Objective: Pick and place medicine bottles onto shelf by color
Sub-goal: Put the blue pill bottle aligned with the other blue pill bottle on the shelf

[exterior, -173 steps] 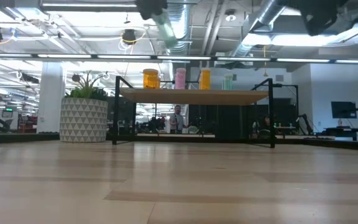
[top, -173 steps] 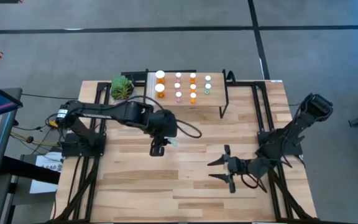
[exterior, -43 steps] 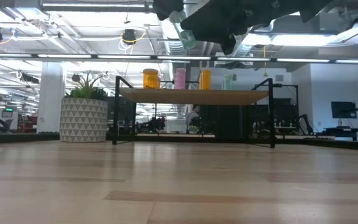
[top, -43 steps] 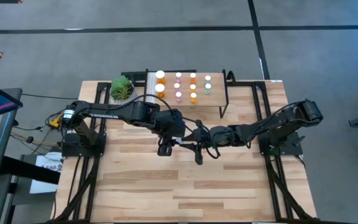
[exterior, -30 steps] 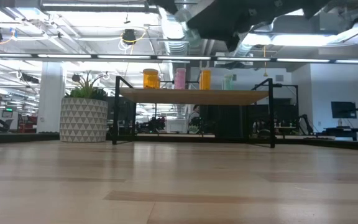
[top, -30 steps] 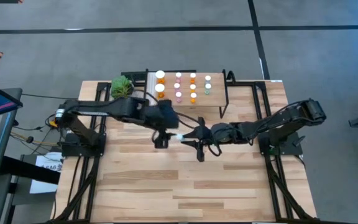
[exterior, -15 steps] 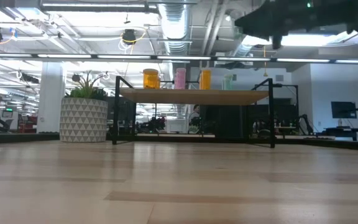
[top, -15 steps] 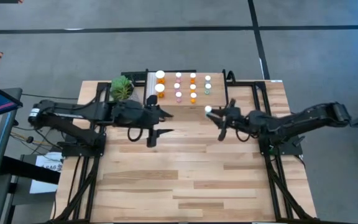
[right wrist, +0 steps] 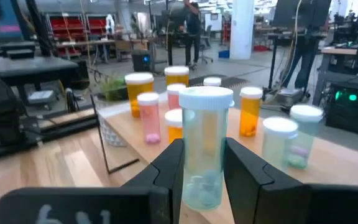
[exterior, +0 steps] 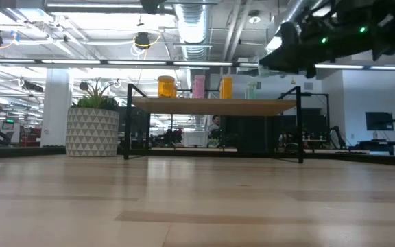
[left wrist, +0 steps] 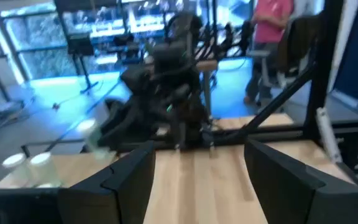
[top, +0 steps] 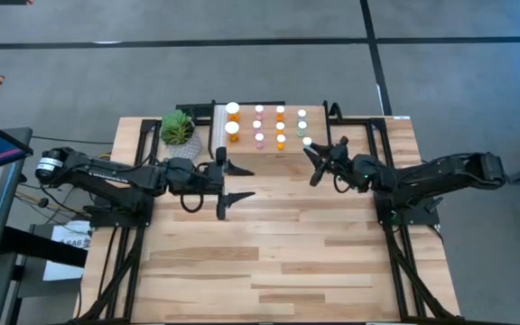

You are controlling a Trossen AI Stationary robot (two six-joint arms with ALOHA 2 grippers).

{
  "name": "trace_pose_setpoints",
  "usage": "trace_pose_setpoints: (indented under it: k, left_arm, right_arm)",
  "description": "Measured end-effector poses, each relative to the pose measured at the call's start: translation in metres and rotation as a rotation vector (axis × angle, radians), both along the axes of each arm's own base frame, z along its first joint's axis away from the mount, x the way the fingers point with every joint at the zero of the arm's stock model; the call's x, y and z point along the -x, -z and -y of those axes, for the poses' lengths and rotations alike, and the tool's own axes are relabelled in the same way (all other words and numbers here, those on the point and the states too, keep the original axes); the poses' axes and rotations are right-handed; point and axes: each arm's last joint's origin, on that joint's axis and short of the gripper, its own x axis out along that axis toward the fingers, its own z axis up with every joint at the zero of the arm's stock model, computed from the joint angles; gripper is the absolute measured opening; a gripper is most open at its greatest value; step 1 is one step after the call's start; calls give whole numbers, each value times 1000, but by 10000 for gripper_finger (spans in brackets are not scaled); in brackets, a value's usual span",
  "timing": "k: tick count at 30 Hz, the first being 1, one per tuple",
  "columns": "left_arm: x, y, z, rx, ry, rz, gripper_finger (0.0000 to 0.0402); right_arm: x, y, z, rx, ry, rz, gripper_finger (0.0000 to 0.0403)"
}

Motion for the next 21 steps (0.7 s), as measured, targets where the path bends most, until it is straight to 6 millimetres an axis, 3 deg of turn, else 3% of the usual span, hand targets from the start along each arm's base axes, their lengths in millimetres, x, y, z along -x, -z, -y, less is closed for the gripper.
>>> trace_pose_setpoints:
  k: [10, 21]
  left_arm:
    - [5, 18, 2, 10, 58, 105, 233]
    - [6, 23, 2, -4, 72, 97, 233]
  right_arm:
    - [-15, 18, 4, 10, 2, 26, 109]
    - [-5, 38, 11, 40, 50, 87, 109]
